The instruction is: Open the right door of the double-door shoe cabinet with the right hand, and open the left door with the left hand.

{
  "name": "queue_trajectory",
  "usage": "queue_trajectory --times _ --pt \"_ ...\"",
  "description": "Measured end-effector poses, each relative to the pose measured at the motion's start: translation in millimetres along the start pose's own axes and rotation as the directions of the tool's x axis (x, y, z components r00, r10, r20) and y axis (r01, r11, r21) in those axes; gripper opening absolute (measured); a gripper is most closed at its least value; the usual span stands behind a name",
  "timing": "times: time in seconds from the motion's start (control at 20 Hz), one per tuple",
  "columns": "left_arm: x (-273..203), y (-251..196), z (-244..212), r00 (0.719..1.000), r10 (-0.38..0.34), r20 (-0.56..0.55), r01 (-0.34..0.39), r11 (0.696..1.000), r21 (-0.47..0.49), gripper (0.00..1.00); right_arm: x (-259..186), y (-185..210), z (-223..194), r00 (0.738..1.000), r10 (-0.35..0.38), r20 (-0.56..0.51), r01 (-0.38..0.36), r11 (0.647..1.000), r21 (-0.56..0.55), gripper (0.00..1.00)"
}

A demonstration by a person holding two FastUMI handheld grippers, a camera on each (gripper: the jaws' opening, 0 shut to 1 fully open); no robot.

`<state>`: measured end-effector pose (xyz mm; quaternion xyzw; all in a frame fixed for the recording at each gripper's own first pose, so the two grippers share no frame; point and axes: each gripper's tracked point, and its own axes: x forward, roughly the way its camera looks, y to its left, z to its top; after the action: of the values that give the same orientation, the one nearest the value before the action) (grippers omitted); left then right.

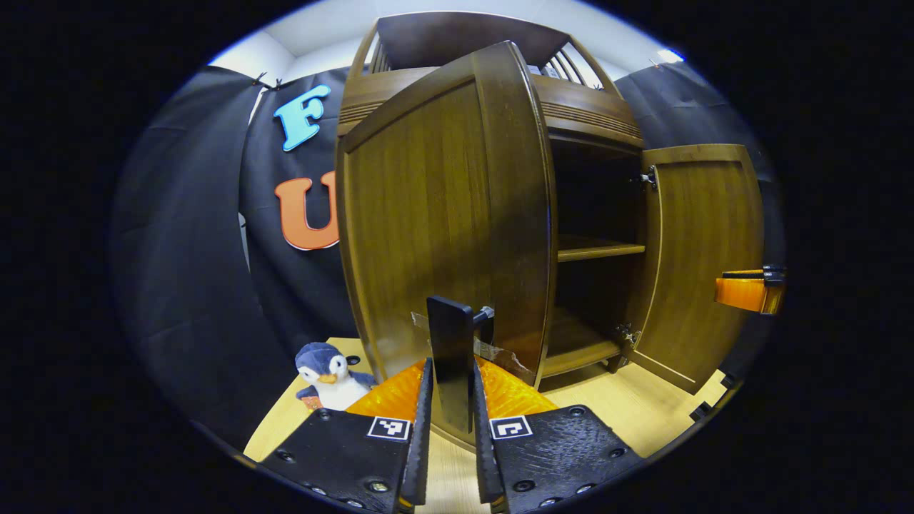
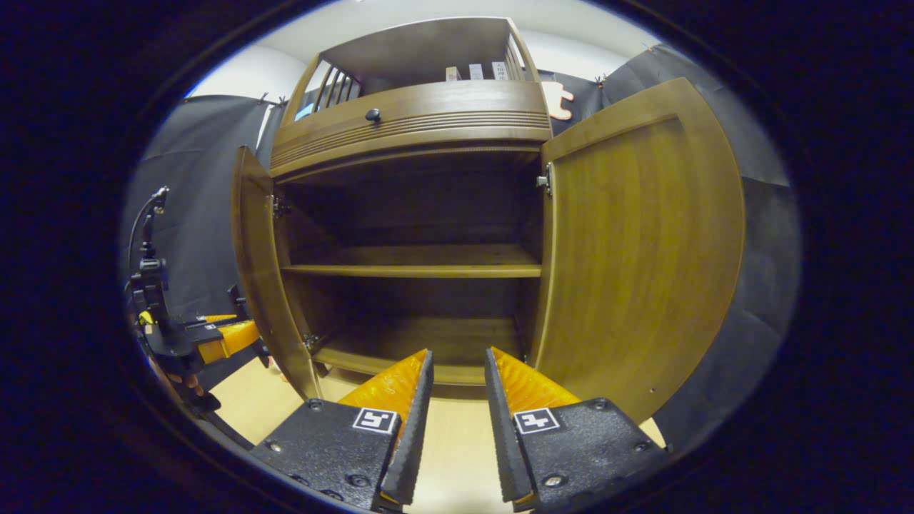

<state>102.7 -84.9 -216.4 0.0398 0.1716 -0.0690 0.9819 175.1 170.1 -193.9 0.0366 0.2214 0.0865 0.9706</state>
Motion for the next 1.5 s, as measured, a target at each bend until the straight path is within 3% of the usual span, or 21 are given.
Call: queue_trajectory --times 0.15,0.55,0.6,0.75,0.8,1.05,1.1,1.15,1.5 --pt "-11.7 16.9 -3.1 0.999 0.033 -0.005 -0.033 0.999 -0.014 0.26 7.1 8.9 1.8 1.000 0.014 -0.005 -0.014 1.000 -0.004 0.48" --pt "-33.7 56.3 -8.2 0.993 0.118 -0.004 -0.118 0.991 -0.061 0.26 10.1 44.1 0.9 0.997 0.074 -0.012 -0.074 0.997 -0.038 0.46" --pt "-35.9 60.1 -9.9 0.992 0.123 -0.008 -0.123 0.990 -0.065 0.34 9.9 45.3 -1.4 0.997 0.072 -0.015 -0.073 0.997 -0.041 0.48" --pt "-41.9 68.4 -15.2 0.991 0.134 -0.015 -0.135 0.987 -0.093 0.34 12.6 48.3 -2.5 0.997 0.076 -0.026 -0.077 0.996 -0.035 0.46" --pt "-44.7 71.5 -14.6 0.990 0.141 -0.013 -0.142 0.986 -0.090 0.26 12.2 48.0 -3.3 0.997 0.075 -0.026 -0.076 0.997 -0.031 0.46" --pt "-56.4 90.2 -16.0 0.983 0.183 -0.011 -0.183 0.981 -0.059 0.20 12.5 48.1 -2.3 0.999 0.045 -0.014 -0.045 0.998 -0.033 0.48" --pt "-59.2 94.3 -15.6 0.982 0.189 -0.009 -0.189 0.980 -0.057 0.33 9.7 47.4 -0.5 0.999 0.035 -0.004 -0.036 0.999 -0.033 0.47" --pt "-62.4 97.5 -16.1 0.981 0.195 -0.010 -0.195 0.979 -0.056 0.19 8.2 47.8 0.9 1.000 0.029 0.003 -0.029 0.999 -0.034 0.47" --pt "-90.1 124.8 -7.5 0.958 0.286 0.014 -0.285 0.957 -0.060 0.19 4.4 35.4 7.2 0.998 -0.056 0.029 0.056 0.998 -0.015 0.53"
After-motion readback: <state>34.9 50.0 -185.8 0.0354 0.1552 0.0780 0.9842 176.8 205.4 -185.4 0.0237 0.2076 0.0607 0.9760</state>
